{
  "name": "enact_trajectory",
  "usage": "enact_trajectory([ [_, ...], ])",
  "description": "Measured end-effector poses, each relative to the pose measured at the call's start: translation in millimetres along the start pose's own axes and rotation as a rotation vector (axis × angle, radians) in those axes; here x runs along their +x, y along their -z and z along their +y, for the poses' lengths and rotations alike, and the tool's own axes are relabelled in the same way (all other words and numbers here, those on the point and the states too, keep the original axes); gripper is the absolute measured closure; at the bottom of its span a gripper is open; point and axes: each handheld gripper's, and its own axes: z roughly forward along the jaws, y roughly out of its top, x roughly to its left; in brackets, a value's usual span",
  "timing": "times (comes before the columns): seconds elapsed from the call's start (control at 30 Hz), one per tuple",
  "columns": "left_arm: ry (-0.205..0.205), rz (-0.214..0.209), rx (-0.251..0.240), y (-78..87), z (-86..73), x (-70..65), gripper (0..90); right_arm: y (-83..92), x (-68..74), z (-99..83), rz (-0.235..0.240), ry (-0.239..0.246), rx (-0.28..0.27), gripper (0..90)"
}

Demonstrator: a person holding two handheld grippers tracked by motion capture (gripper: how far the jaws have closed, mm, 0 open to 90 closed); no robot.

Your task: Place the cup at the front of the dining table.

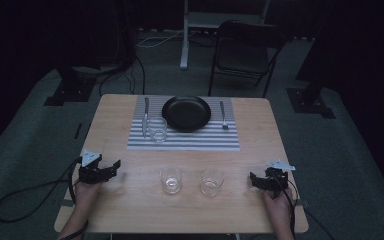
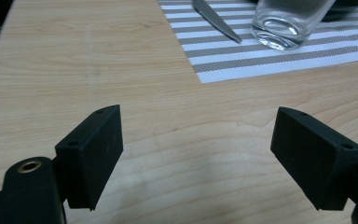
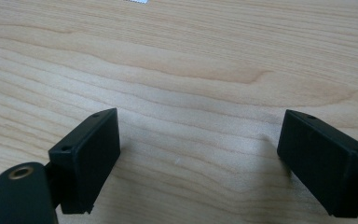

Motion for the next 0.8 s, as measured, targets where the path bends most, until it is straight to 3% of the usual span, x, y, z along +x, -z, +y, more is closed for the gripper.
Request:
enact_trajectory([
  [0.3,0.016,0.009,-0.005,17.8,-12.8,6.6,17.5,0.0,0.0,0.0,0.0,0.0,0.0,12.5],
  [0.4,0.026,-0.014,-0.05,30.1,-8.8,3.8,17.5,0.0,0.1,0.0,0.0,-0.002,0.0,12.5],
  [0.5,0.013,-0.021,-0.062,38.5,-7.1,0.1,17.5,0.1,0.1,0.1,0.0,-0.002,0.001,12.5],
  [0.6,0.031,-0.033,-0.072,45.9,-8.9,1.1,17.5,0.1,0.1,0.1,0.0,-0.002,0.001,12.5],
  [0.8,0.049,0.001,-0.06,54.4,-17.9,3.8,17.5,0.1,0.1,0.1,0.0,-0.001,0.001,12.5],
])
